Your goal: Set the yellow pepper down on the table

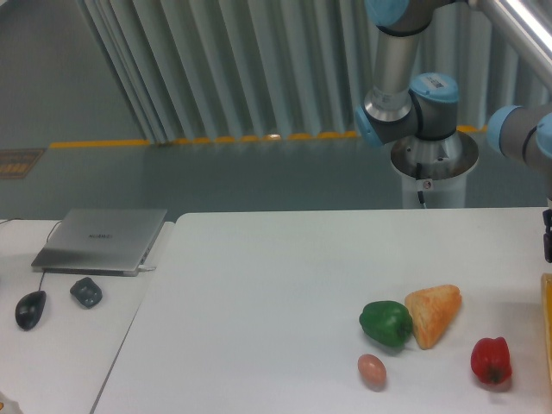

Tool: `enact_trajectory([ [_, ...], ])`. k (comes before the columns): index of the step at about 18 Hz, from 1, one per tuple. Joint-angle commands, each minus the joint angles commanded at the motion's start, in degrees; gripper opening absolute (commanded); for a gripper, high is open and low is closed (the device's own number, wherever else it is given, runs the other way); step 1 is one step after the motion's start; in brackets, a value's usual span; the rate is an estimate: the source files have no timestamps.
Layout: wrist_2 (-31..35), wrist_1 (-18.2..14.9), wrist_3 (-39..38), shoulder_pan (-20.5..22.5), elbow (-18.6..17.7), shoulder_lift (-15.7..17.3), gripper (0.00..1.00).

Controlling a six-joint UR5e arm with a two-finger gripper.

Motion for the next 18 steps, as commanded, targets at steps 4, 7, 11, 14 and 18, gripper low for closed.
enact_trajectory([
  [4, -0.1, 0.7, 0.1, 0.9, 1.0, -0.2, 1.0],
  [7, -0.1, 0.8, 0.1, 2.3, 2.4, -0.4, 1.0],
  [11, 0.0, 1.5, 0.1, 3.3, 3.2, -1.3, 1.0],
  [14, -0.1, 1.6, 0.1, 4.0, 3.3, -1.6, 1.0],
  [18, -0.3, 1.7, 0.1, 6.1, 4.2, -2.5, 1.0],
])
